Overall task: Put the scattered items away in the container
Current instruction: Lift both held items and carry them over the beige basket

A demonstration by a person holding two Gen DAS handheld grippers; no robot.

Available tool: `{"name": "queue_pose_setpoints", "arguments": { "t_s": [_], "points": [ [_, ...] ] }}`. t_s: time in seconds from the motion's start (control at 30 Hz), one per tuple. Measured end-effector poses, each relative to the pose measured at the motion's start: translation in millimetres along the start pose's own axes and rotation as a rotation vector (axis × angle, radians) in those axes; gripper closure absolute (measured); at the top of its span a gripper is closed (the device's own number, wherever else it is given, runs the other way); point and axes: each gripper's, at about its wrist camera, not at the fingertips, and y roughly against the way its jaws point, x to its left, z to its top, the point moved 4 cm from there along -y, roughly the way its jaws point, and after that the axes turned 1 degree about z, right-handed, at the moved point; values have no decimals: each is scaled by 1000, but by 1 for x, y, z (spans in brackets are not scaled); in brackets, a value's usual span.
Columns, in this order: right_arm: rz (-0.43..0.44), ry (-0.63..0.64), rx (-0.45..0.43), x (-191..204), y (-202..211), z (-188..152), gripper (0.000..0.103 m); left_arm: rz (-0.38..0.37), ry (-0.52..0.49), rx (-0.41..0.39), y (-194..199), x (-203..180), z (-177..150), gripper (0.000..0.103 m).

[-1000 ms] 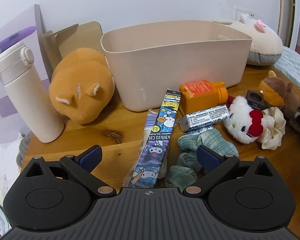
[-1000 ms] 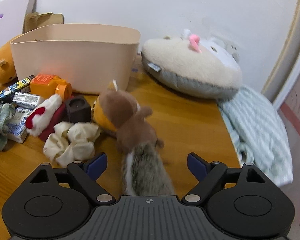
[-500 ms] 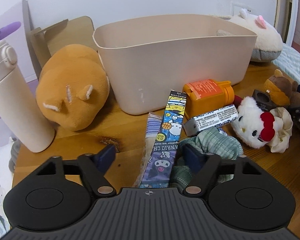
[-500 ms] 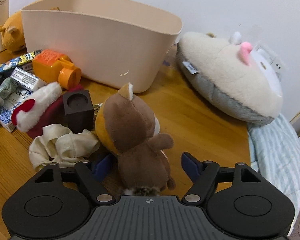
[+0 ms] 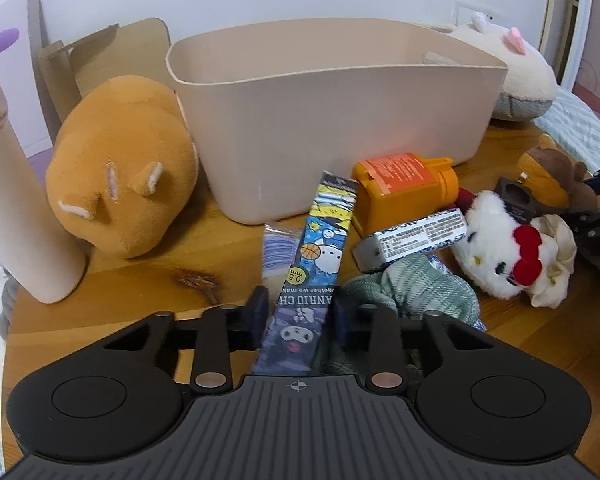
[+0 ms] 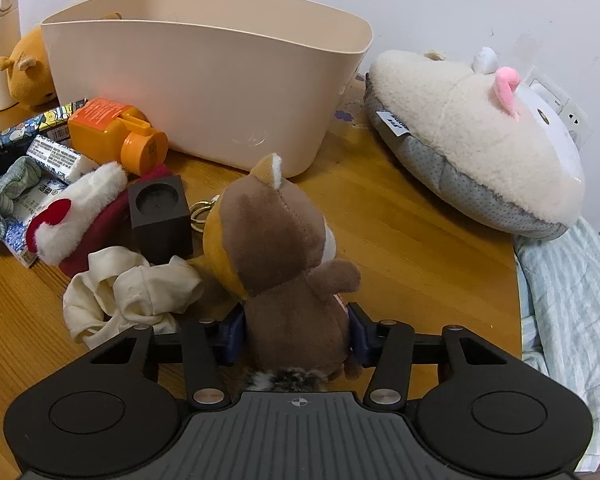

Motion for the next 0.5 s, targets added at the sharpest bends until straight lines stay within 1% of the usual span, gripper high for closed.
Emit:
{"name": "queue_pose_setpoints", "arguments": {
  "t_s": [0.2,0.5],
  "points": [
    [1,-14,3,-1,2,-3,57,-8,20,-9,8,0,-2,79],
    [-2,-40,-3,-3,8,-6,57,-22,48,-17,16,3,-7,79]
  ]
}}
